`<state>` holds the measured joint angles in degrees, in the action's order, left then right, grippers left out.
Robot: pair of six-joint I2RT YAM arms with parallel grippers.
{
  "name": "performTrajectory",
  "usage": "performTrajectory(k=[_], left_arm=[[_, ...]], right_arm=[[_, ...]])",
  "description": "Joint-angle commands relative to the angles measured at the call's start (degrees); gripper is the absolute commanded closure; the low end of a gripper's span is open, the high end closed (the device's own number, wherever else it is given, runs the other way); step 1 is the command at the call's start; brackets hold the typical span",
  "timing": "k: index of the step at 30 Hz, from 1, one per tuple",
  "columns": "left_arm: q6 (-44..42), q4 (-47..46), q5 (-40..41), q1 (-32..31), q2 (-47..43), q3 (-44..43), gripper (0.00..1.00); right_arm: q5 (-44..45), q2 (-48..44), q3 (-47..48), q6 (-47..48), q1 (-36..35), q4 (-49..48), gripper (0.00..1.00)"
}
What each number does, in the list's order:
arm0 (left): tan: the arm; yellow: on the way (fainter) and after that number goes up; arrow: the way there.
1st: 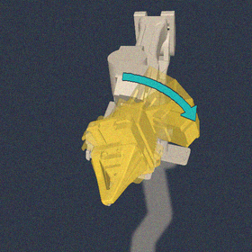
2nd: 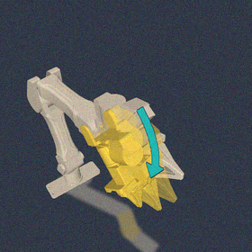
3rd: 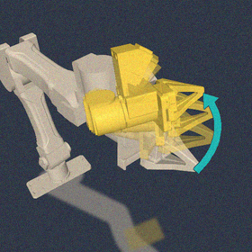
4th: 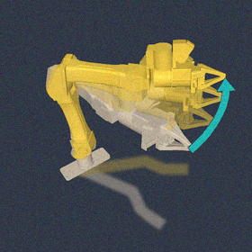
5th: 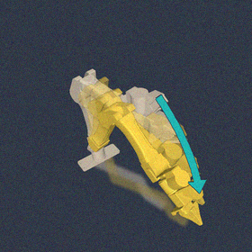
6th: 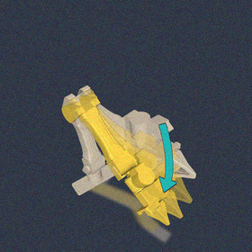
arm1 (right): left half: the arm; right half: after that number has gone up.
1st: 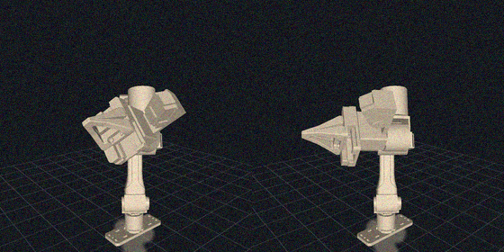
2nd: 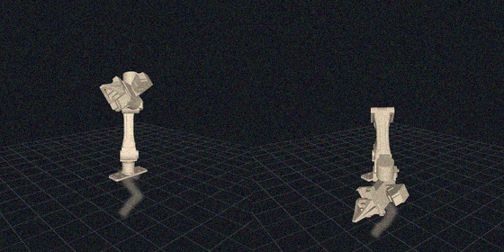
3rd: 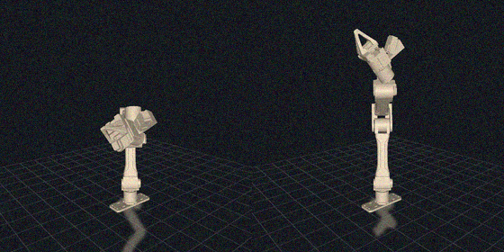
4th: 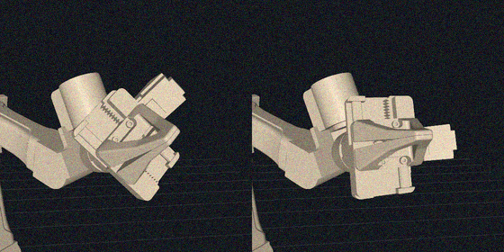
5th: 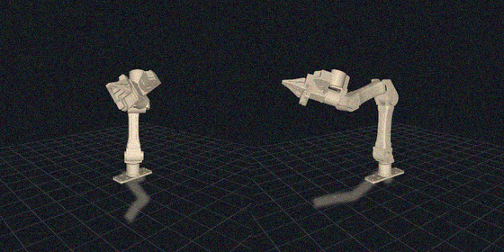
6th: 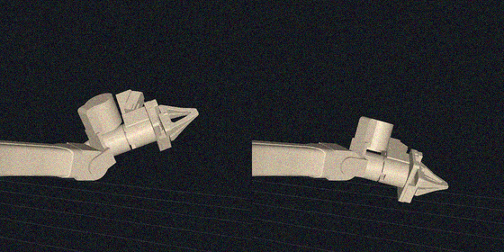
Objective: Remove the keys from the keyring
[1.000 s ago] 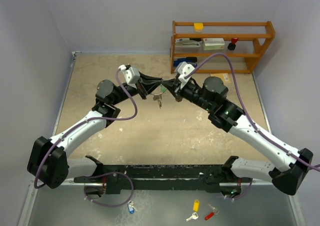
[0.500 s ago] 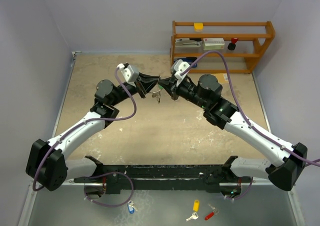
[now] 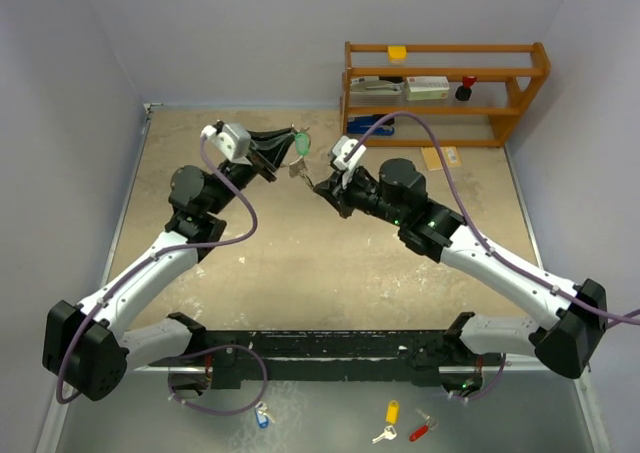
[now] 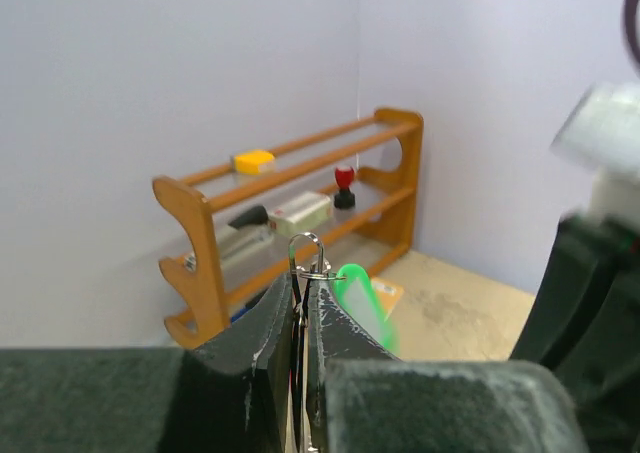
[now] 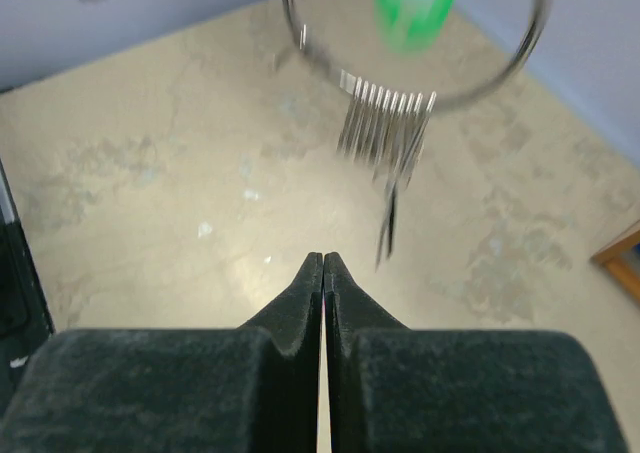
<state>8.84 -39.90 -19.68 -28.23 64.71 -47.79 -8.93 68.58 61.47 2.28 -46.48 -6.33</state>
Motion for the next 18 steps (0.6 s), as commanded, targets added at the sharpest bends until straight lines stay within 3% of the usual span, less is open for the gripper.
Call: performTrajectory(k=[1,11,14,18], left_arm=[[0.81,-8.77,3.84,0.27,-1.79,-2.37,1.00],[0.12,-7.57,4.46,0.28,-2.78,-1.60,1.00],[0.18,-7.44,3.89,0.28,-2.83,-1.64,1.00],[0.62,-7.39,3.15,0.28,-3.30,-1.36,1.00]], right_arm=[[-2.05,0.82,-0.88,-2.21,-0.25,1.59,1.00],[0.25,-2.00,-1.28,-0.41,-0.22,-1.10,0.98],[-0.13,-4.19,-1.60,0.46,-0.20,-4.81,0.65],[0.66,-5.74,-2.52,1.78,-0.24,-12.31,0.50]])
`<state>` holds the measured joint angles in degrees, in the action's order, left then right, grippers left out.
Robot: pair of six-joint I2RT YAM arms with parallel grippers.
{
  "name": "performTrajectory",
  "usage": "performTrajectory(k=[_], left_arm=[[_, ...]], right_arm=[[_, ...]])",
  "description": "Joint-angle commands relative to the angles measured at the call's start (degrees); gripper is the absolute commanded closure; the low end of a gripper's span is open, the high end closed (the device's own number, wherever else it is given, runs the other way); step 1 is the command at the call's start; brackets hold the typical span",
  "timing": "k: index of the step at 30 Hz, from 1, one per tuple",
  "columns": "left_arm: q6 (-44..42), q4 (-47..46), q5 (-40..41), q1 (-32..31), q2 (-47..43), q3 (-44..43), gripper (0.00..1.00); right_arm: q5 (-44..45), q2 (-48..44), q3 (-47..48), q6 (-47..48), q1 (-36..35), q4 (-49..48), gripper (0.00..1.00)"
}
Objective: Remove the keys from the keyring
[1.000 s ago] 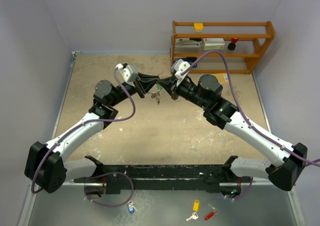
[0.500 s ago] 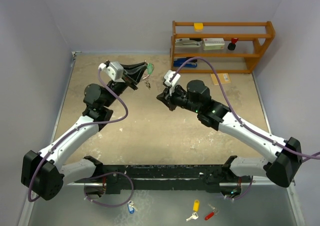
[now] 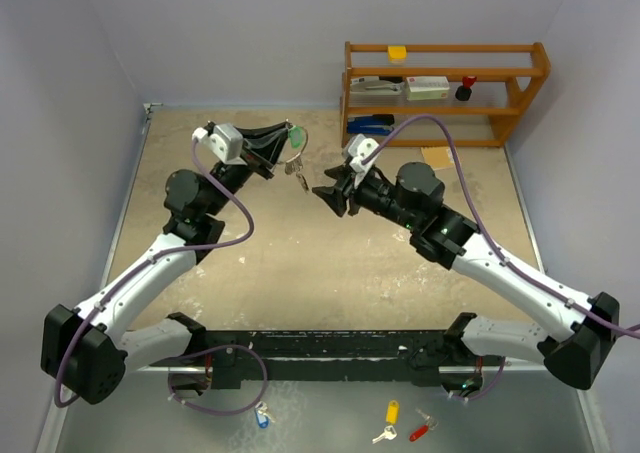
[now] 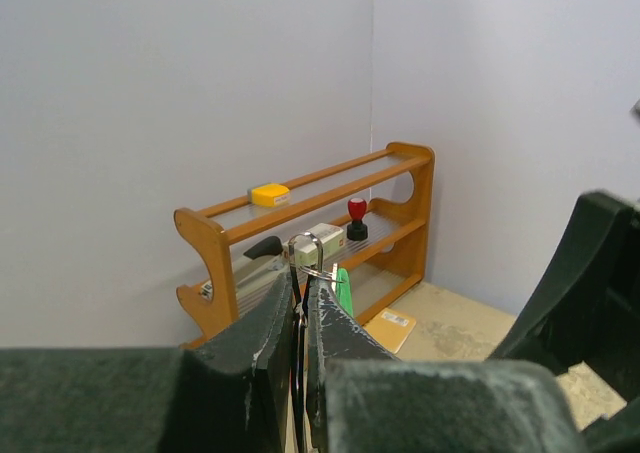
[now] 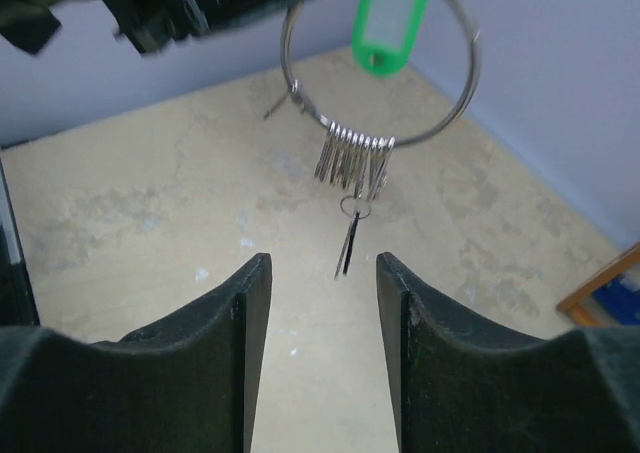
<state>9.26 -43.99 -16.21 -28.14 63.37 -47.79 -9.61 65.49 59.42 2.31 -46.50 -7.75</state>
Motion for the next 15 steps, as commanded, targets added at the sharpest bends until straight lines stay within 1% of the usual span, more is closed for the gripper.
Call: performTrajectory(k=[1,6,8,15], left_arm=[[0.35,-3.38,-0.60,0.19,-2.16,-1.21,1.00],[1.11,-4.07,-1.83,0.19,-3.17,-0.81,1.00],[1.38,-4.59,-2.24,0.19,-3.56,-0.47,1.00],[1.94,-4.64,-3.75,0.19,-3.87,-0.70,1.00]], right_arm=[[1.95,-2.73,-0.88,1.92,-0.20,-12.88,0.50],[3.15,-2.47,-2.28,2.01,-0.19,-22.22,0.48],[2.53,-1.59,-1.54,2.53,-0.24,-23.24,0.45],[-0.98,3.40,3.79,5.82,-0.20,-24.58,0.42]])
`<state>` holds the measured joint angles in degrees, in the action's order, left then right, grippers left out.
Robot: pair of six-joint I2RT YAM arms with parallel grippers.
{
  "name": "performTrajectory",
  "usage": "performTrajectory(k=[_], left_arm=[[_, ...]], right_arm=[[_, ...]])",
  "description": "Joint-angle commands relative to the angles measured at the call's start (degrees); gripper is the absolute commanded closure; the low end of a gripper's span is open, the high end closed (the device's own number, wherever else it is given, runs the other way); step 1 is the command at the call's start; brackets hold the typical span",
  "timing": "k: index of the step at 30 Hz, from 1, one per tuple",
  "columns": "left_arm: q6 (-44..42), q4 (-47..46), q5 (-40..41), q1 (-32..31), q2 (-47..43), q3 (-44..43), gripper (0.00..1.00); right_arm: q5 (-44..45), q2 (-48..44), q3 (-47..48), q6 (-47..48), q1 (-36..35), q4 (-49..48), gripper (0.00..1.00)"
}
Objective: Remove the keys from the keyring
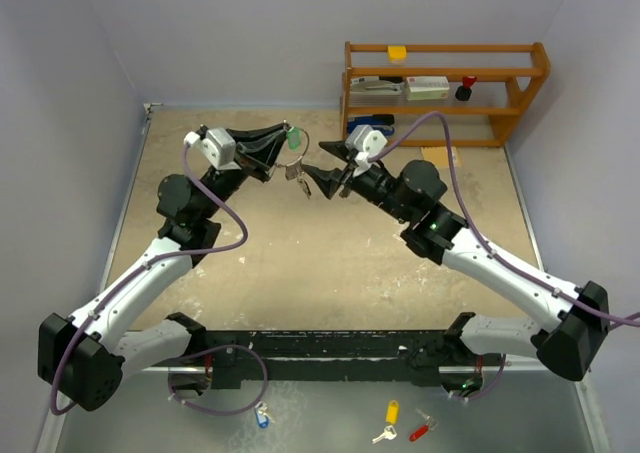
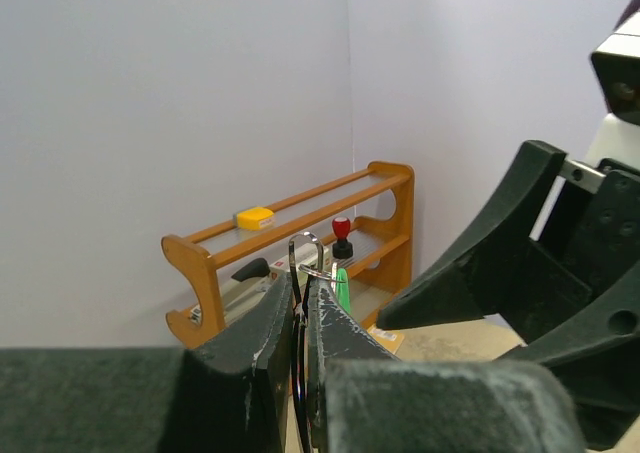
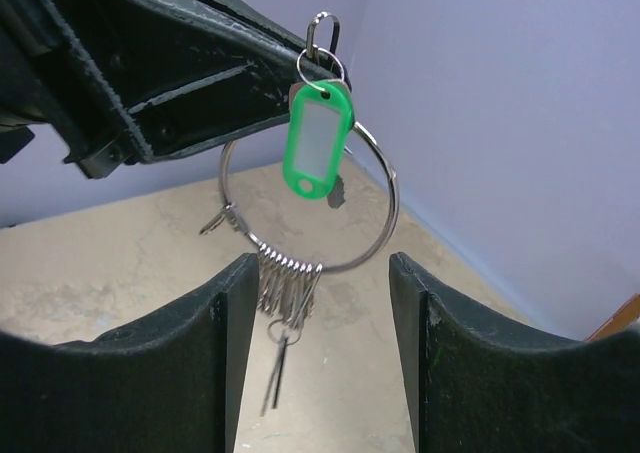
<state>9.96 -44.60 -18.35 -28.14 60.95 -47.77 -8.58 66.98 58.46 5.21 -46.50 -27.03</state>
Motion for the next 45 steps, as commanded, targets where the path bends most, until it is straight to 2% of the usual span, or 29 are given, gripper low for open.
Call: performTrajectory(k=[1,8,19,30,34,41,45], left_arm=[[1.31,-4.01,-1.76,0.19,-1.45,-0.74,1.00],[0.89,-3.32,-1.85,0.19,-1.53,-0.76,1.00],[0.50,-3.09,-2.37,0.19,-1.37,-1.38,1.00],[2.58,-5.82,-3.68,0.19,-0.48,-1.61,1.00],[2.68,-6.06,-3.67,0.16,-0.15,-1.62,1.00],[1.98,-6.09,-1.90,0.19,0.75,-1.58,1.00],[1.03,-5.86,0.04,0.19,1.18,-1.62,1.00]], right_arm=[[-2.54,2.44,5.67,3.70,-0.23,-5.37,0.42],[-4.89,4.31,10.94,7.10,-0.23,-5.08,0.41],[-5.37,5.36,11.63,7.95,-0.17,-6.19,0.40],[-5.66,7.87,12.65,7.01,-0.19,-5.84,0.52],[-5.28,8.34,12.86,6.83,-0.23,-6.00,0.60],[-3.09,8.40,13.17,6.72,-0.21,-6.26,1.00],[-2.12,7.64,12.56,6.55,-0.18,-6.45,1.00]])
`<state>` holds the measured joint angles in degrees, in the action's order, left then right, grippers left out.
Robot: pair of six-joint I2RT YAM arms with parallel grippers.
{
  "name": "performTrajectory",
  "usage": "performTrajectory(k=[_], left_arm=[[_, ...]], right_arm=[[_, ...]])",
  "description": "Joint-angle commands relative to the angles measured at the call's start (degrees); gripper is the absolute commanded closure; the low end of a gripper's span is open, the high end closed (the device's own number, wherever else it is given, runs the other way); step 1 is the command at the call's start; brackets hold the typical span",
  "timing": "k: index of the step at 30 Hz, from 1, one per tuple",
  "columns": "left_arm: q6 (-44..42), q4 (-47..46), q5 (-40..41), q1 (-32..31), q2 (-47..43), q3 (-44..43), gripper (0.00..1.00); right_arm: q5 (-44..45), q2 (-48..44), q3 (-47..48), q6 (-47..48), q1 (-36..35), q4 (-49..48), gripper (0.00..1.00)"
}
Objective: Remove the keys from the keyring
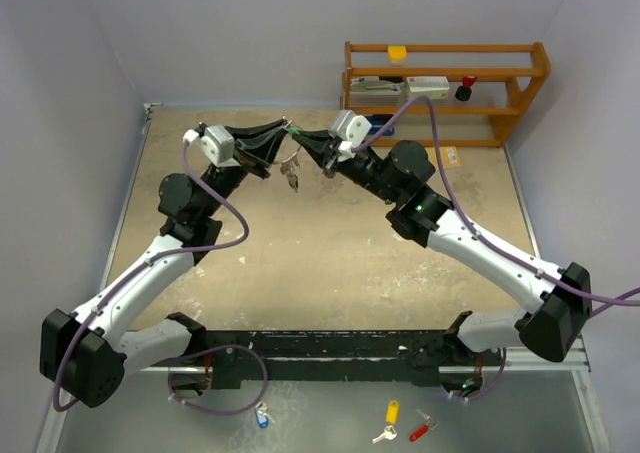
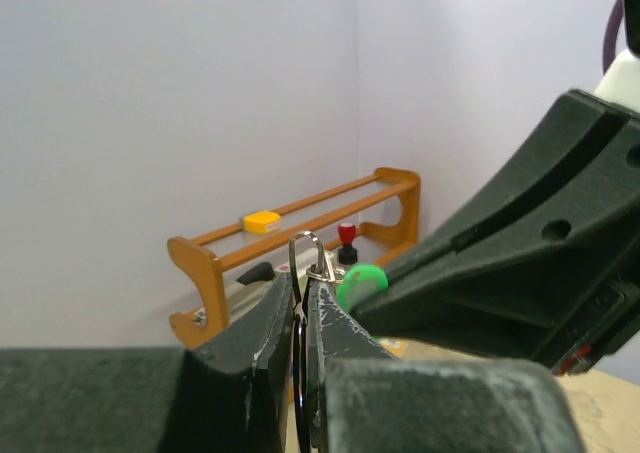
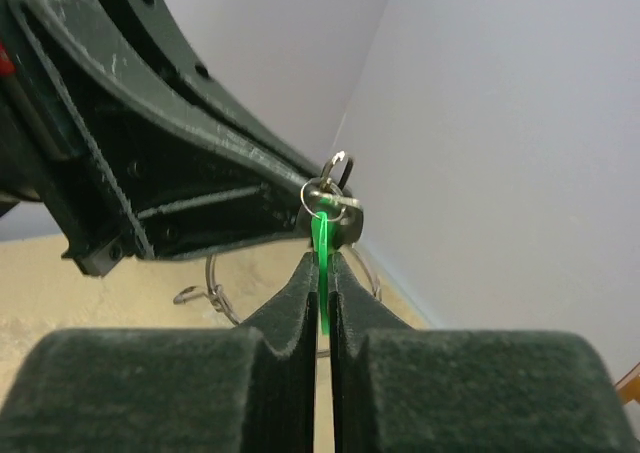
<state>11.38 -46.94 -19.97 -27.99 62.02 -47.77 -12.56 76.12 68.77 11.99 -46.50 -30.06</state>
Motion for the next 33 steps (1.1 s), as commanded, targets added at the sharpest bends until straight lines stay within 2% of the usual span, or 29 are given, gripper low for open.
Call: performTrajectory(k=[1,12,23,33], left_arm=[[-0.82,-3.21,2.07,0.04,0.19,-1.81,1.00],[-4.26,-1.24,7.11,0.03,-0.91,-2.64,1.00],[-3.60,-3.64,8.42,0.04,-0.17,-3.54,1.00],[-6.06,-3.51,10.83,0.04,-1.68,-4.09,1.00]], right_arm=[[1.99,-1.84,1.98,-0.47,-0.23,-3.54,1.00],[3.09,-5.82,-1.71,-1.66,-0.20,-0.95,1.00],[-0.39,-5.28,-2.74,-4.19,-0.26,5.24,1.00],[2.13,-4.96,-4.70,-5.32,-0.18,7.36,1.00]])
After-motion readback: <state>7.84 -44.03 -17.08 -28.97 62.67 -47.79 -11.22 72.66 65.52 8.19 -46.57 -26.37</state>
